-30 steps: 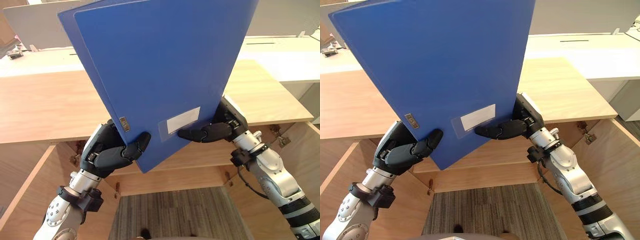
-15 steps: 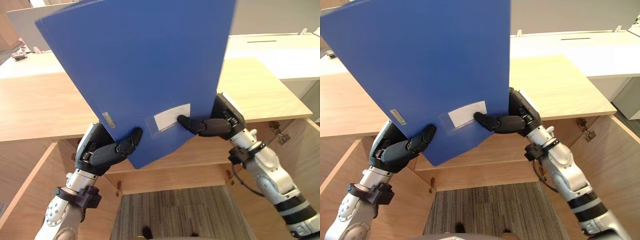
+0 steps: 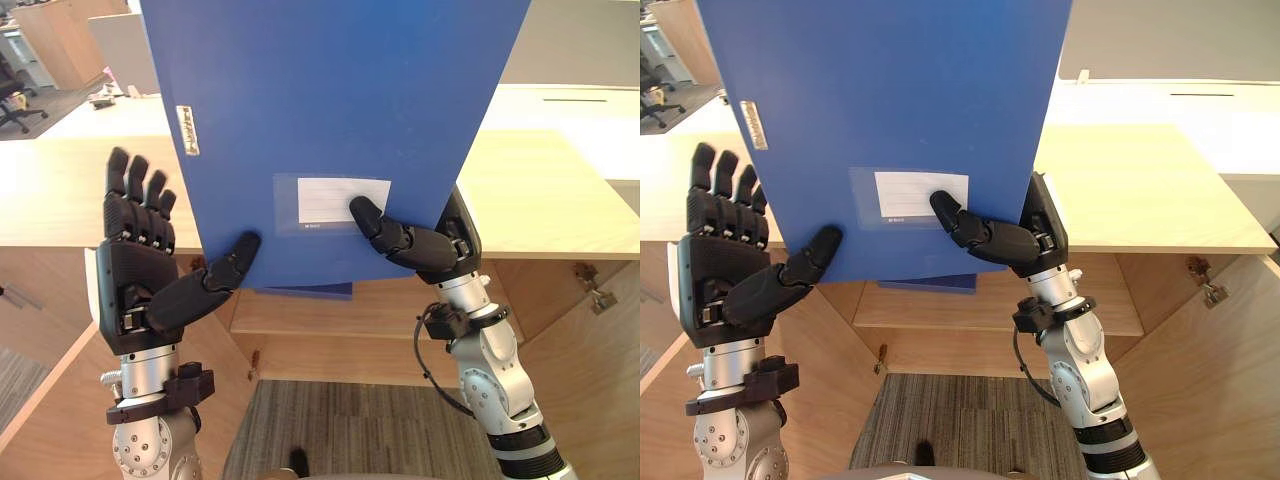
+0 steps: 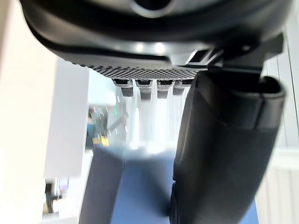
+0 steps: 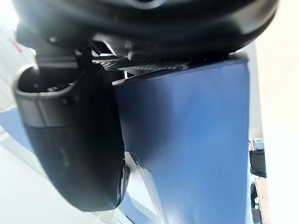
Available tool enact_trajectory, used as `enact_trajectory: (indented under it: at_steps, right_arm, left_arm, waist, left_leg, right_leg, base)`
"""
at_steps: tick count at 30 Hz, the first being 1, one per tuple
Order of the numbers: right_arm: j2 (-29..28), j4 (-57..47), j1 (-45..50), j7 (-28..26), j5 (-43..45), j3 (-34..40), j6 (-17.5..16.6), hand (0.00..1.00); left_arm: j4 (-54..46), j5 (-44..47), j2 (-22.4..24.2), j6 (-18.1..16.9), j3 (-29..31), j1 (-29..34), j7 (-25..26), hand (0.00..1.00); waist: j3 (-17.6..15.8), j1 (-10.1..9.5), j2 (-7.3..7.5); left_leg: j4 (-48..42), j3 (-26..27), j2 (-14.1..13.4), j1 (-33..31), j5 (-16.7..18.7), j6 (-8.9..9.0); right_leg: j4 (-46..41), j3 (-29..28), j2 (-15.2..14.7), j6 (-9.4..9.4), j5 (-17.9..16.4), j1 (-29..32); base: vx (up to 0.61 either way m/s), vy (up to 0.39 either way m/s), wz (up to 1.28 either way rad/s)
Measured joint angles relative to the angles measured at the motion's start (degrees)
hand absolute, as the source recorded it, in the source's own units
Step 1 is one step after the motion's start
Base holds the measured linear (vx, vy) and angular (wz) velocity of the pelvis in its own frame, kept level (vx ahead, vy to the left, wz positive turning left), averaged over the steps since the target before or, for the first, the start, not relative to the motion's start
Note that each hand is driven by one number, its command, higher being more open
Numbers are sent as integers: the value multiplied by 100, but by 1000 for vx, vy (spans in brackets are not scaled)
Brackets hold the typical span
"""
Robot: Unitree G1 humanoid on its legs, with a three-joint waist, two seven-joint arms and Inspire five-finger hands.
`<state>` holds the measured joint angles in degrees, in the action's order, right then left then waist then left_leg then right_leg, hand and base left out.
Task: Walk over to the cabinet, pick up the folder, carry it to the office cabinet, place the folder inside the office cabinet, then close the office cabinet door
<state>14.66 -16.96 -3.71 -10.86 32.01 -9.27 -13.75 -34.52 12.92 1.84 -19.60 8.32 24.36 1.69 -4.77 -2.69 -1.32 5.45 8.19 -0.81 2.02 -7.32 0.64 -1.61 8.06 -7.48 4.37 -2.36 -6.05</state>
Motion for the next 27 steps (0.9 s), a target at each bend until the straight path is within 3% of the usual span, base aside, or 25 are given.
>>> enact_trajectory:
  at_steps: [2, 3, 6, 7, 9, 11, 14, 15, 18, 20, 21, 27]
  right_arm:
    - [-8, 51, 2, 13, -59, 20, 3, 0]
    - [-16, 149, 64, 111, -20, 222, 67, 0]
    - [-232, 147, 64, 178, 101, 447, 63, 0]
    - [-258, 147, 90, 232, 224, 536, 59, 0]
    - [-253, 148, 130, 280, 209, 535, 57, 0]
    - [-259, 148, 233, 312, 153, 364, 26, 0]
    - [-240, 149, 399, 343, -195, 8, 5, 0]
    - [-240, 150, 442, 356, -269, -36, -5, 0]
    - [-218, 268, 359, 509, -892, -319, -35, 0]
    - [-151, 552, -47, 639, -1233, -758, -41, 0]
    - [-118, 707, -296, 737, -1515, -1019, -42, 0]
    - [230, 951, -1069, 955, -2833, -1778, -98, 0]
  left_arm:
    - [119, -95, 151, -56, 97, 126, 98, 100]
    - [918, -67, 343, 28, 267, 342, 230, 100]
    - [1810, -83, 390, 472, 534, 473, 301, 100]
    - [2103, -117, 379, 284, 530, 552, 297, 100]
    - [2760, -257, 179, 137, 503, 418, 275, 100]
    - [3932, -758, -79, 377, 483, 55, 282, 100]
    - [5744, -1108, -275, 979, 236, -210, 248, 100]
    - [5952, -1192, -284, 1030, 139, -208, 201, 100]
    - [6446, -1414, -365, 1023, -199, -542, 87, 100]
    - [6880, -1592, -588, 920, -286, -1164, 124, 100]
    - [7123, -1639, -729, 912, -411, -1530, 259, 100]
    - [7559, -1588, -790, 881, -641, -2437, 509, 100]
  waist:
    - [0, -49, 2]
    - [-5, -101, 31]
    - [-30, -96, 85]
    - [-42, -93, 158]
    - [-23, -100, 162]
    - [-15, -81, 149]
    - [-116, 76, 303]
    - [-137, 75, 338]
    - [-471, 98, 369]
    - [-923, 111, 346]
    - [-1193, 120, 312]
    - [-1900, 214, -25]
  left_leg:
    - [0, -28, -2, -6, -8, 7]
    - [2, -217, 2, -112, -69, 10]
    - [1, -242, -1, -125, -77, 11]
    - [1, -254, -5, -146, -80, 16]
    - [1, -272, -7, -161, -84, 16]
    - [2, -271, -13, -163, -88, 12]
    - [-2, -192, -44, -260, -90, 18]
    - [-4, -151, -49, -305, -90, 20]
    - [-96, -46, -99, -627, -129, 55]
    - [-741, 58, -178, -1184, 68, 45]
    - [-1188, 130, -243, -1545, 232, 41]
    - [-3292, 371, -647, -3417, 1053, 9]
  right_leg:
    - [6, 29, 3, 3, -2, -12]
    - [7, 197, 4, 54, -38, -6]
    - [10, 237, 9, 56, -40, -7]
    - [12, 251, 15, 55, -40, 3]
    - [9, 268, 6, 51, -42, 9]
    - [1, 268, 1, 51, -43, 15]
    - [-58, 182, 13, 36, -52, 191]
    - [-94, 148, 17, 22, -61, 273]
    - [-481, 10, 25, -37, -100, 803]
    - [-939, -139, 17, -77, -164, 1348]
    - [-1221, -246, 30, -78, -207, 1683]
    - [-2777, -695, 161, -79, -602, 3549]
  base:
    - [-31, -19, 25]
    - [-53, -30, 40]
    - [-18, -15, 15]
    - [-5, -12, 5]
    - [-7, -10, 6]
    - [0, 0, 0]
    - [-28, 0, -13]
    - [-38, 18, -27]
    - [-62, 17, -16]
    - [-172, 3, -30]
    - [-191, -2, -38]
    - [-164, 40, -37]
